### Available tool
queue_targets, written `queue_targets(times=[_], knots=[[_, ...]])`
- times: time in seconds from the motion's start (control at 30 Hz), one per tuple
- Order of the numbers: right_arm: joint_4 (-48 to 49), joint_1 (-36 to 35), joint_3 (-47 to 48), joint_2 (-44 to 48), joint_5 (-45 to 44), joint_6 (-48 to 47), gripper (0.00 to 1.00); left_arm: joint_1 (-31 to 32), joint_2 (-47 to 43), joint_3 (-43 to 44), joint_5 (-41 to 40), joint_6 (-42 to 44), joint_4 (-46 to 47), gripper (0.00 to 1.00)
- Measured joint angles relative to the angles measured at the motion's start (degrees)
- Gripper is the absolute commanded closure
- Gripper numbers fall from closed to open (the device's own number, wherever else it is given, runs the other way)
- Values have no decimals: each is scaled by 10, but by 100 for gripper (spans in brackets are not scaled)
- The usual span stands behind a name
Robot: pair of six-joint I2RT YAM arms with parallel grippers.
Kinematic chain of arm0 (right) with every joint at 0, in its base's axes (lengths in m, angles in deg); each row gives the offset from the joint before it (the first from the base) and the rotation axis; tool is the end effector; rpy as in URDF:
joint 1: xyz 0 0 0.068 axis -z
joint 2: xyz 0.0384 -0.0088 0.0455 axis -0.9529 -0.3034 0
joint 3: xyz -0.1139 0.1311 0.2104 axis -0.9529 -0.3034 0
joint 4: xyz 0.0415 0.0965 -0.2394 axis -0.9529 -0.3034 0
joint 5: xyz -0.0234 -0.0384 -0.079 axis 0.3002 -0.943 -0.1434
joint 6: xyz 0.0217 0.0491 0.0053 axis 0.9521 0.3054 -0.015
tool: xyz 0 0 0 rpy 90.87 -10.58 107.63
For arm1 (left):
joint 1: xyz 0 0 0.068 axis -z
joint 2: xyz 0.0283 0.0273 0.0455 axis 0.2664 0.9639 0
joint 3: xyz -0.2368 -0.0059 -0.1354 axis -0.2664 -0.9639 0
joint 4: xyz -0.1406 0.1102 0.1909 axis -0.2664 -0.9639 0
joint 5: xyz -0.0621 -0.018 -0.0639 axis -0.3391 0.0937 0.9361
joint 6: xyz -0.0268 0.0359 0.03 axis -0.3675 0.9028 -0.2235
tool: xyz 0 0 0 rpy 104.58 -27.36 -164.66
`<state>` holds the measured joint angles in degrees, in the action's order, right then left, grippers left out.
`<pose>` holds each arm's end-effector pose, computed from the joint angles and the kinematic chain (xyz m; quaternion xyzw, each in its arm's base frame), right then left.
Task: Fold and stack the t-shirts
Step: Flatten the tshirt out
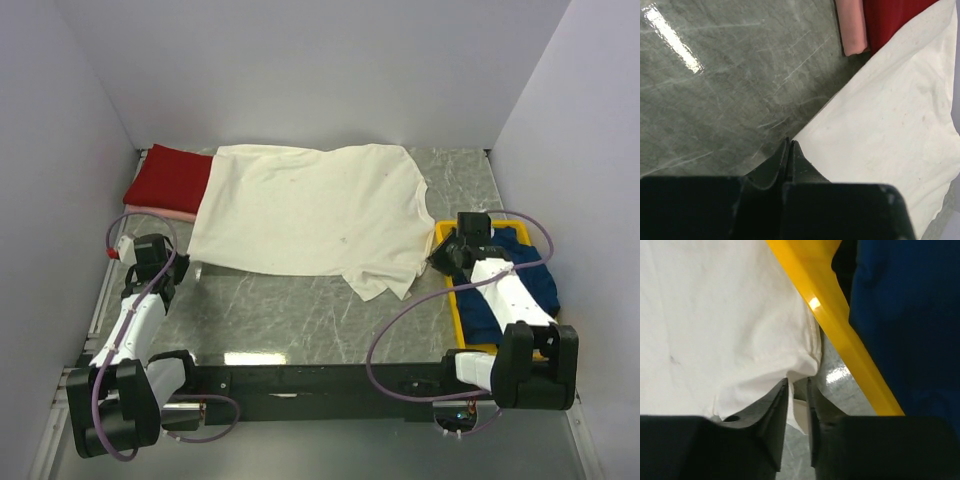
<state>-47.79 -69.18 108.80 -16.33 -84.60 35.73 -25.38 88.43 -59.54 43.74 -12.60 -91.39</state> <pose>0.2335 -0.0100 0.2032 0.3226 0.8927 0.1296 0.2867 0.2009 0.0394 0.1935 -0.5260 0.7309 -0.1279 0.4157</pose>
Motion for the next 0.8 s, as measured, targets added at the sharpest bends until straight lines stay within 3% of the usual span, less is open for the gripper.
queue_targets(times=[0.13, 0.3, 0.43, 0.63, 0.8], knots=[[-21, -22, 21, 30, -42, -7, 59, 0, 0, 0, 0, 1, 1, 99], [-51, -208, 45, 67, -115, -3, 56, 0, 0, 0, 1, 1, 1, 99], [-44, -302, 54, 9, -134, -3, 56, 0, -1, 0, 5, 1, 0, 99], [-34, -361, 54, -121, -144, -16, 55, 0, -8, 0, 6, 1, 1, 99], [-26, -396, 56, -176, -160, -20, 54, 1, -8, 0, 6, 3, 0, 99]])
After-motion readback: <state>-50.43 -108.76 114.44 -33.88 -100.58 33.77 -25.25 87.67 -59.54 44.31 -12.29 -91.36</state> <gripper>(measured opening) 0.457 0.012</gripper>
